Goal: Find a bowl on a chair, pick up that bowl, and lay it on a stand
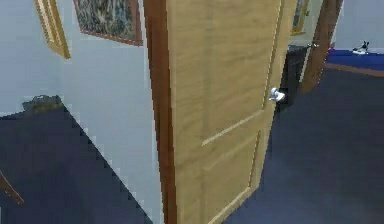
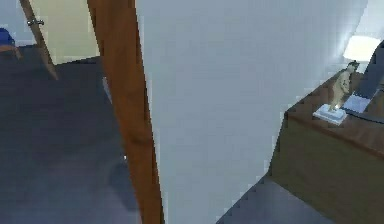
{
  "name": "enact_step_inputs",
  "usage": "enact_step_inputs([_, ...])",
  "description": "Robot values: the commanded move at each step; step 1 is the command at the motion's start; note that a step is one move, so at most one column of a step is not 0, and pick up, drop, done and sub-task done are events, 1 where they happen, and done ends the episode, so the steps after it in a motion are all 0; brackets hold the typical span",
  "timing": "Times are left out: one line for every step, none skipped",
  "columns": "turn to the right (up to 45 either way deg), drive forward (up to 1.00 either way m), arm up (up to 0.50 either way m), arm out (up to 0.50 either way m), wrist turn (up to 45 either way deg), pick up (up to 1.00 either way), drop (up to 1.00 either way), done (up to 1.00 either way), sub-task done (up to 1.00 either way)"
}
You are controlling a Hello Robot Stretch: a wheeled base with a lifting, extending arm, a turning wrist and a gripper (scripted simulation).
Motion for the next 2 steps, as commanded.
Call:
enact_step_inputs([0.0,0.3,0.0,0.0,0.0,0.0,0.0,0.0,0.0])
enact_step_inputs([45.0,0.0,0.0,0.0,0.0,0.0,0.0,0.0,0.0])
